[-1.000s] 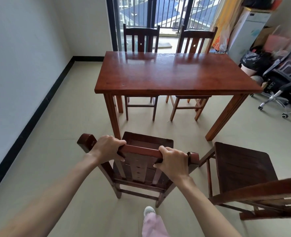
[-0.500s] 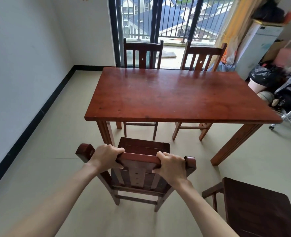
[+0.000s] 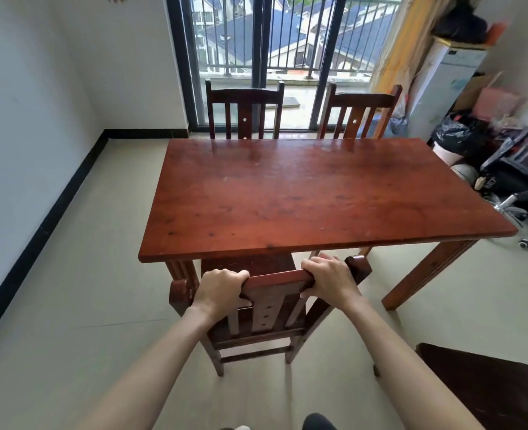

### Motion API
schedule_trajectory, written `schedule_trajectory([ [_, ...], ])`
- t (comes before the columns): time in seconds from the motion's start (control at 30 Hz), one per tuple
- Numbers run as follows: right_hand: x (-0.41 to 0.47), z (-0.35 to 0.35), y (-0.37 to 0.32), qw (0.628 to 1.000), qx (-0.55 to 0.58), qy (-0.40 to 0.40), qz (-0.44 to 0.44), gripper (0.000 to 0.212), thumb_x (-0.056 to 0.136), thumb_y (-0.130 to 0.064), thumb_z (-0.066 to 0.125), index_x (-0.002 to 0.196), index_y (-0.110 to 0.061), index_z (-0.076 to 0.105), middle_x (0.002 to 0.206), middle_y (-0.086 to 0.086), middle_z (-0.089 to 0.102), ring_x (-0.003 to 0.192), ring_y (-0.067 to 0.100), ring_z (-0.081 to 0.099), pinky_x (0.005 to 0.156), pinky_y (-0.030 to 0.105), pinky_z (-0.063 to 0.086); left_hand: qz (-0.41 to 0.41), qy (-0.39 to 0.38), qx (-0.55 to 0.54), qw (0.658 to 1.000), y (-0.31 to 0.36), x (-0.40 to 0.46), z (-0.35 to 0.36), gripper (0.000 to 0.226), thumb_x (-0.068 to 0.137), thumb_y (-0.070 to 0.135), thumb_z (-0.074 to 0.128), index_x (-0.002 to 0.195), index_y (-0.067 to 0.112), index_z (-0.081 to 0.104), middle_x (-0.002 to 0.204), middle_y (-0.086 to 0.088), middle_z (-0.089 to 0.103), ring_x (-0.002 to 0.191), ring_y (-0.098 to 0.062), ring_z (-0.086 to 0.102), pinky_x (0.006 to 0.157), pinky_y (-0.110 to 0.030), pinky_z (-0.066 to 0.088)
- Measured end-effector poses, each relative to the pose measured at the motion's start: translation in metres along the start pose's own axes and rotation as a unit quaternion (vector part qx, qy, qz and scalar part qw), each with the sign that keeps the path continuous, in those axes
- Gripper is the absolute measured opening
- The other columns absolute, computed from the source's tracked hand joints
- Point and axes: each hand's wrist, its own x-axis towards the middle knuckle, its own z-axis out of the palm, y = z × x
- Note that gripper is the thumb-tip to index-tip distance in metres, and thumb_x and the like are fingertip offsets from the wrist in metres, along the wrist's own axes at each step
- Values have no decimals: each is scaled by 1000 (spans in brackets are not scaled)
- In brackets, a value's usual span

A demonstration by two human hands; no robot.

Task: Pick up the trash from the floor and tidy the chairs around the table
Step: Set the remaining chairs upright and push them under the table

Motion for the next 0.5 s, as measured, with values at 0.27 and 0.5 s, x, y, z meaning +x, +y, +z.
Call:
schedule_trajectory([
  [0.27, 32, 10, -14, 998, 21, 43, -32, 52, 40, -37, 89, 74, -17, 55, 66, -3, 66, 67, 23, 60, 58, 34, 48, 28, 0, -2, 1000, -47, 23, -10, 38, 69, 46, 70, 84, 13, 58, 78, -4, 71, 71, -26, 65, 62, -32, 50],
  [0.5, 31, 16, -15, 998, 22, 53, -31, 52, 39, -36, 90, 71, -15, 55, 65, -3, 66, 61, 22, 59, 54, 26, 46, 27, 16, -7, 999, -50, 23, -2, 37, 67, 44, 73, 80, 12, 59, 74, -3, 71, 65, -26, 65, 57, -31, 51],
])
